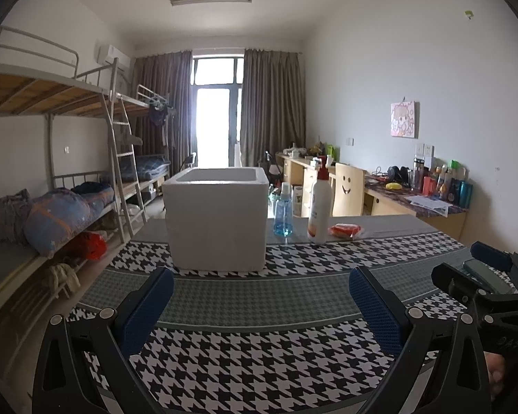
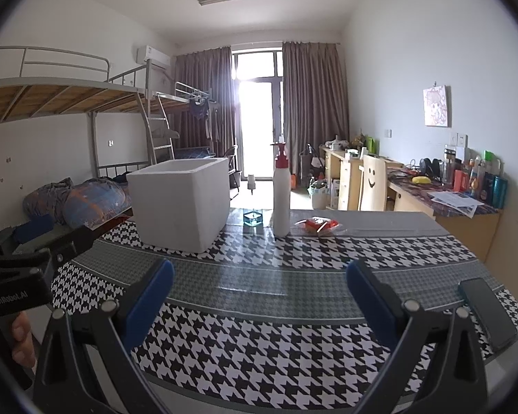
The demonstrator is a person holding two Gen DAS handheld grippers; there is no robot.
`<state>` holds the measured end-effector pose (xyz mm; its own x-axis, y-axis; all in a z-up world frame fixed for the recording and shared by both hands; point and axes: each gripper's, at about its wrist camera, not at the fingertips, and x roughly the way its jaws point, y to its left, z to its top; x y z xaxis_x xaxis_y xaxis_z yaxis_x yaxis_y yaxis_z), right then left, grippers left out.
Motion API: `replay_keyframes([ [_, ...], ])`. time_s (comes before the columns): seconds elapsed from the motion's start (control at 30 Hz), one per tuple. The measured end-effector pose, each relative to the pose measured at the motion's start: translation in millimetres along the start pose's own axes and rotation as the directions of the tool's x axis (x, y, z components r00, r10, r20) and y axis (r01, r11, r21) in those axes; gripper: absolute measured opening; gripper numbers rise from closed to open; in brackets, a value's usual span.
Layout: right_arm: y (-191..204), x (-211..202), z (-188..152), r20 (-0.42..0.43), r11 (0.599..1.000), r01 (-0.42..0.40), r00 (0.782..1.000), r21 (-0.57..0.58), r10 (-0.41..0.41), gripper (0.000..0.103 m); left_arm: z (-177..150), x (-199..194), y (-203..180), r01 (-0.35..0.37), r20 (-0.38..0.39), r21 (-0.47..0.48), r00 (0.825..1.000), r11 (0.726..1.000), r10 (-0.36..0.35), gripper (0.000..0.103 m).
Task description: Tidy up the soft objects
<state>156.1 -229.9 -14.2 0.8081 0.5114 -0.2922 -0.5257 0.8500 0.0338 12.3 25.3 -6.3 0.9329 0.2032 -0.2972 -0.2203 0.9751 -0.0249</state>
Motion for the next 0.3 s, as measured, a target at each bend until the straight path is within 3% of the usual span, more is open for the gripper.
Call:
replay_keyframes([
  [0.3,-0.3,-2.0,-3.0,-0.001,1.0,0.011,1.0,-0.001,-0.011,0.101,-1.0,2.8,-2.8,0.006,-0.006,-0.004,1.0,1.0,-0.006,0.102],
])
